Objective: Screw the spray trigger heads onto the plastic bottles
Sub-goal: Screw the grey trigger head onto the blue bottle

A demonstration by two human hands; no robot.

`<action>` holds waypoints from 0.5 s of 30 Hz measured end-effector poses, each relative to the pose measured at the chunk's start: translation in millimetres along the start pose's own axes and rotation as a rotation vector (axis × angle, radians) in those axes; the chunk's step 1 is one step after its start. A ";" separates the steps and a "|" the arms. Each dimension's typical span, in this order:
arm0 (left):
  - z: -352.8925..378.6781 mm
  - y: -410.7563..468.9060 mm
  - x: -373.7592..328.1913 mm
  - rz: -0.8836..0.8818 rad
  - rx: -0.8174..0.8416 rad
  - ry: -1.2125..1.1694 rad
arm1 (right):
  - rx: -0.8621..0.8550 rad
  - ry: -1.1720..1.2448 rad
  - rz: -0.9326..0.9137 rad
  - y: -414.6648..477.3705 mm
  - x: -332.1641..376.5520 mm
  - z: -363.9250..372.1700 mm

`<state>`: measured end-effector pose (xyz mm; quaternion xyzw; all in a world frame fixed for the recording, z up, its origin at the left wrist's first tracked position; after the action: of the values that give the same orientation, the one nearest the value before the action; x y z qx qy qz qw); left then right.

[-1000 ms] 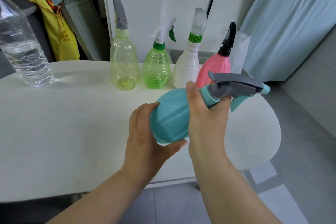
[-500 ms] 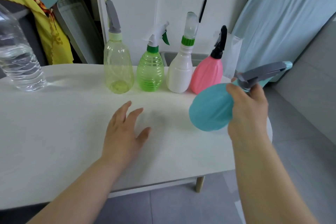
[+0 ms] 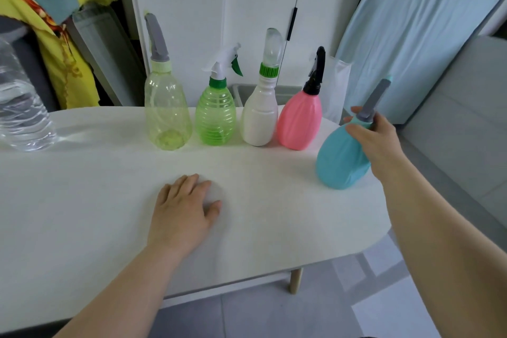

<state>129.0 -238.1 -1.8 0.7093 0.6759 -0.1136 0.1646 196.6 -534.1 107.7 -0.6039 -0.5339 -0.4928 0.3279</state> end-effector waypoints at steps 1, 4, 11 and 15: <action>0.2 1.2 -0.5 0.002 0.003 0.007 | 0.007 -0.011 0.014 1.3 -5.0 -0.3; -0.1 5.7 -2.3 0.005 0.002 0.013 | -0.022 -0.050 0.082 0.7 -24.0 -0.4; 0.9 10.5 -3.1 0.004 0.013 0.009 | -0.155 -0.275 0.085 1.5 -37.9 0.6; 1.7 10.4 -2.3 -0.004 0.011 0.004 | -0.144 -0.280 0.144 24.5 -38.6 -11.3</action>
<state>139.4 -241.2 -1.6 0.7092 0.6770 -0.1162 0.1589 219.7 -562.2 77.8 -0.7252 -0.4931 -0.4161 0.2404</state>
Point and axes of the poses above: each hand's wrist, its own y-axis towards the middle knuckle, its own z-axis out of the palm, x = y × z, the point moved 6 cm from there along y, towards the middle knuckle, and after that the axes turned 6 degrees about x, right-handed, at the moved point
